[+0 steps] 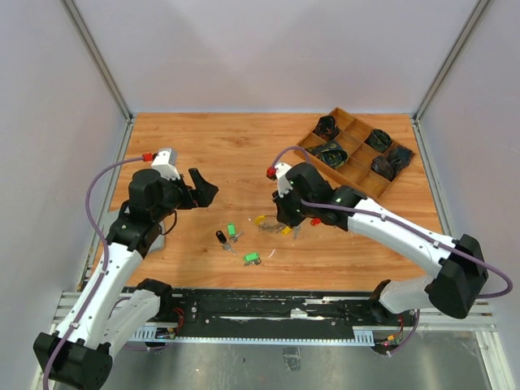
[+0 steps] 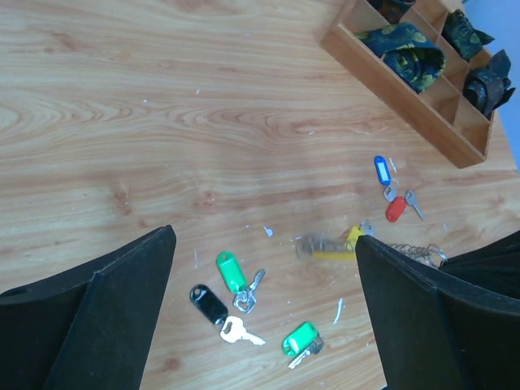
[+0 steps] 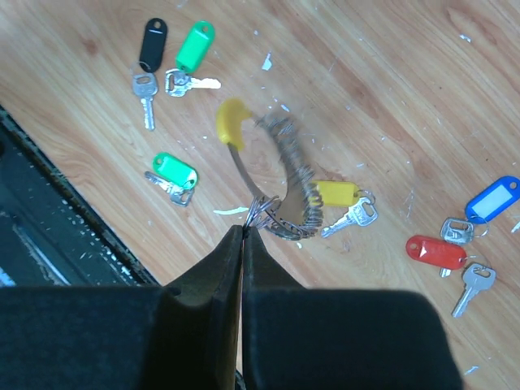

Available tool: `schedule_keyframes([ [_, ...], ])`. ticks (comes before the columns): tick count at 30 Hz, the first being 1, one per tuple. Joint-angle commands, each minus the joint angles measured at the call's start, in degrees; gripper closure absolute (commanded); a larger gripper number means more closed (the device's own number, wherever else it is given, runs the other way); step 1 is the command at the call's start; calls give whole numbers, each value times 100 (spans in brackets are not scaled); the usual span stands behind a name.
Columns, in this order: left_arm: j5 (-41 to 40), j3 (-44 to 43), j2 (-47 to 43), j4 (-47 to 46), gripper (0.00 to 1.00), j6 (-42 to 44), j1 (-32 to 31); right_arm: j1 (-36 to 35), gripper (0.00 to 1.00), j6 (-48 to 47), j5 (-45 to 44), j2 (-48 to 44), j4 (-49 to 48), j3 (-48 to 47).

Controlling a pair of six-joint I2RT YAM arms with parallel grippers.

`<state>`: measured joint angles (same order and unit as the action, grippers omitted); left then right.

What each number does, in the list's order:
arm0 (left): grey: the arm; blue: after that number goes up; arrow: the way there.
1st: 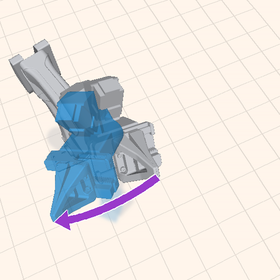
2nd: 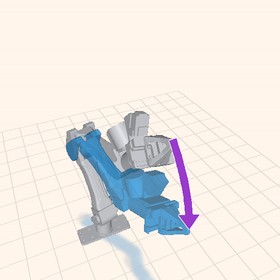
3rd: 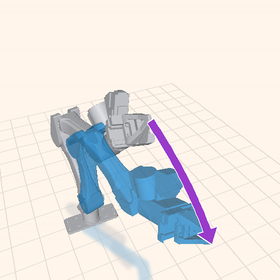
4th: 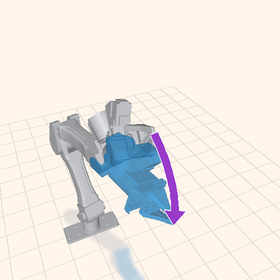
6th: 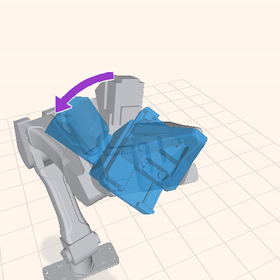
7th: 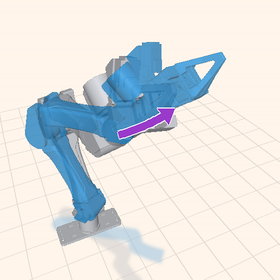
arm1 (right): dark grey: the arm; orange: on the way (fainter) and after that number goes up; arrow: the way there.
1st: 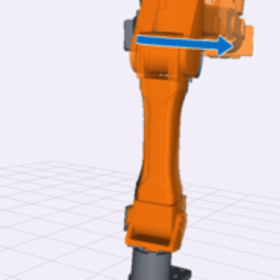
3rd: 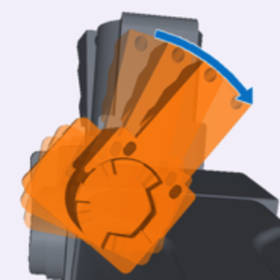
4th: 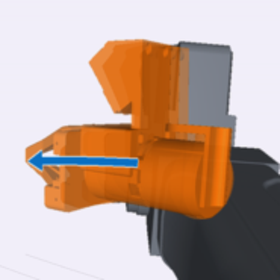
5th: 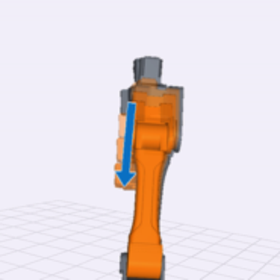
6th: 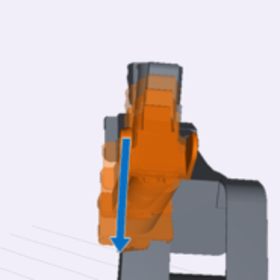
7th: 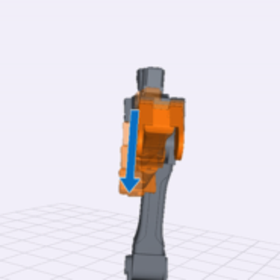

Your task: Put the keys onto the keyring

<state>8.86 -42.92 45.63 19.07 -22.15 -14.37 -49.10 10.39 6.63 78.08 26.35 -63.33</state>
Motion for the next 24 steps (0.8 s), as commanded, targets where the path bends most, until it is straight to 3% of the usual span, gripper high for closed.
schedule_keyframes([
  [1, 283, -303, 14, -275, 4, 93, 14, 219, 99, -19, 646, -464, 91, -14],
  [6, 203, -668, 65, -140, 13, 382, -255, 283, 95, -449, 1295, -897, -149, 73],
  [13, -1000, -1037, 286, -147, 14, 624, -1964, 286, 99, -923, 1047, -1763, 165, -58],
  [19, -605, -1205, 356, -482, 19, 835, -2455, 281, 99, -1044, 1126, -2362, 240, -60],
  [24, 321, -1209, 295, -869, 23, 1025, -2474, 283, 99, -1039, 1328, -2714, 184, -162],
])
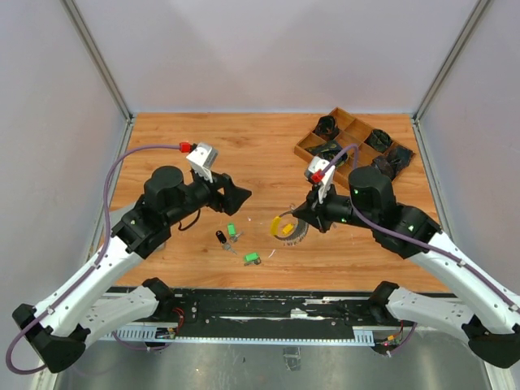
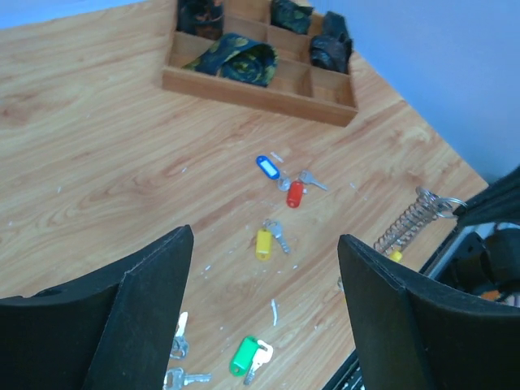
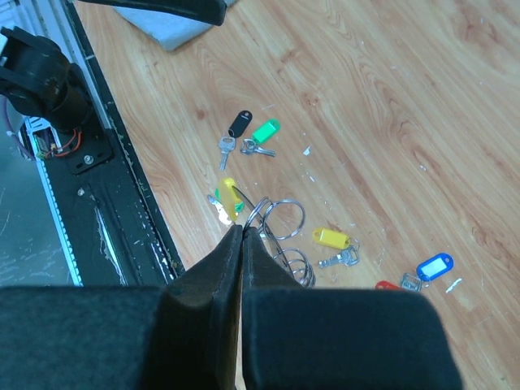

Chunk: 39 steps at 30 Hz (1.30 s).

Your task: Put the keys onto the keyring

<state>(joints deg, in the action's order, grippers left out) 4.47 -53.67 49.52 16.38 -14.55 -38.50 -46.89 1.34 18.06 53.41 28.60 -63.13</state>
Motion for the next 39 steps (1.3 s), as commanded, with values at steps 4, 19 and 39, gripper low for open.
schedule_keyframes([
  [4, 1445, 370, -552, -1628, 26, 341, -61, 65, 99, -120, 435, -458, -213, -217],
  [19, 3605, 1089, -1096, -3192, 41, 1043, -77, 66, 99, -371, 1985, -237, -642, -440],
  [39, 4018, 1209, -1109, -3323, 67, 1105, -489, 62, 99, -200, 2396, 16, -1147, -826],
])
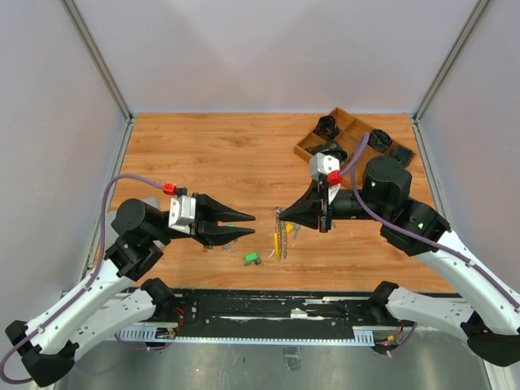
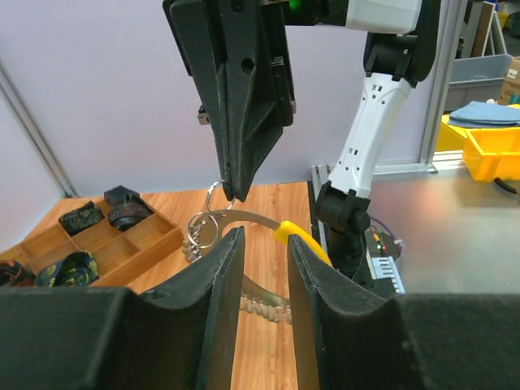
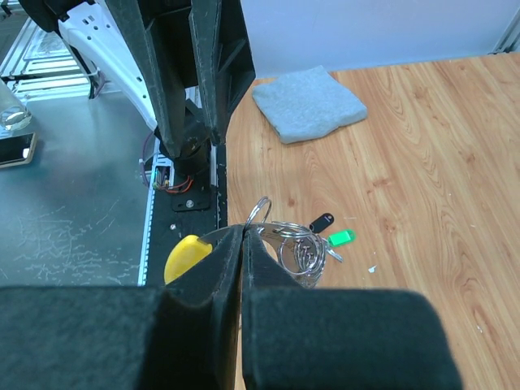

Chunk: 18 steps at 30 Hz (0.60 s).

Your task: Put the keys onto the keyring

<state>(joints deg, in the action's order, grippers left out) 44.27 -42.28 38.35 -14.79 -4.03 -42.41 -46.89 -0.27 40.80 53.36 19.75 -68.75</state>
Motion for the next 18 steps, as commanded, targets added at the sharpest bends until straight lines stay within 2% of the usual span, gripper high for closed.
schedule_keyframes([
  [1, 0, 79, 25, -218, 67, 60, -108, 61, 99, -50, 148, 44, -250, -290],
  [18, -260, 86, 422, -526, 67, -51, -144, 55, 99, -97, 688, 138, -455, -280],
])
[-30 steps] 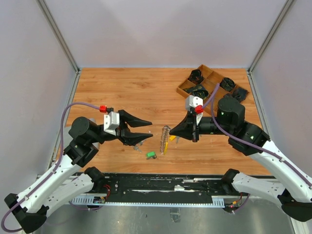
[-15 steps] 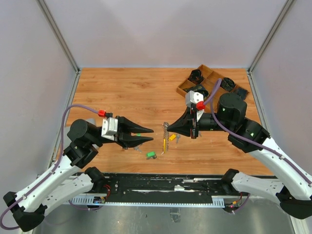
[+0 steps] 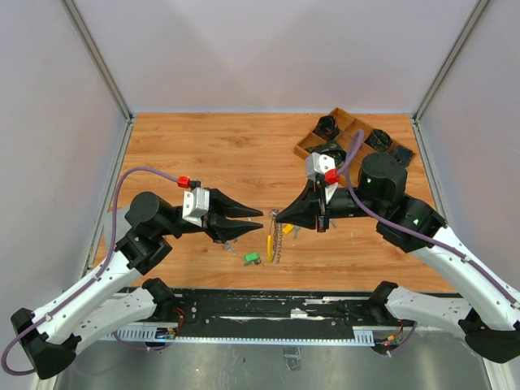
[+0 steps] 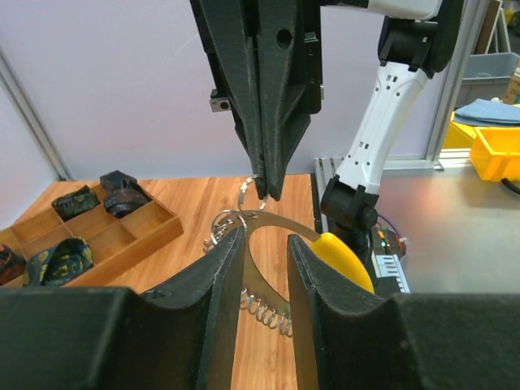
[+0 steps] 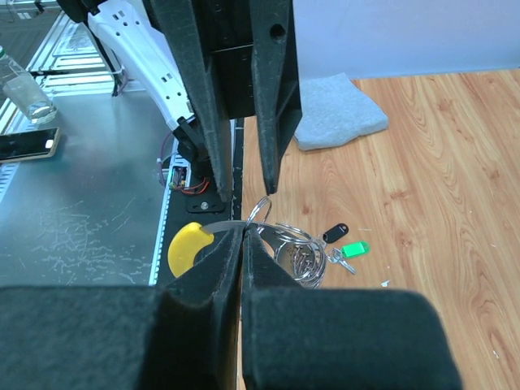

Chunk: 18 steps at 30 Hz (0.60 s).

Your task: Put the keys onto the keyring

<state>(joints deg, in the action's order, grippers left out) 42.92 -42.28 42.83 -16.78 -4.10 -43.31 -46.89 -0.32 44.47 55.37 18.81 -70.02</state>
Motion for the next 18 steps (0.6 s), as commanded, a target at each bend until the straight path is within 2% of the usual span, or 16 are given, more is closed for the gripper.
schedule_keyframes([
  [1, -125, 82, -21, -369, 67, -66, -55, 57, 99, -92, 359, -62, -378, -136],
  [18, 125, 14, 266, -944, 69, -383, -158, -20, 100, -30, 509, -2, -560, -118],
])
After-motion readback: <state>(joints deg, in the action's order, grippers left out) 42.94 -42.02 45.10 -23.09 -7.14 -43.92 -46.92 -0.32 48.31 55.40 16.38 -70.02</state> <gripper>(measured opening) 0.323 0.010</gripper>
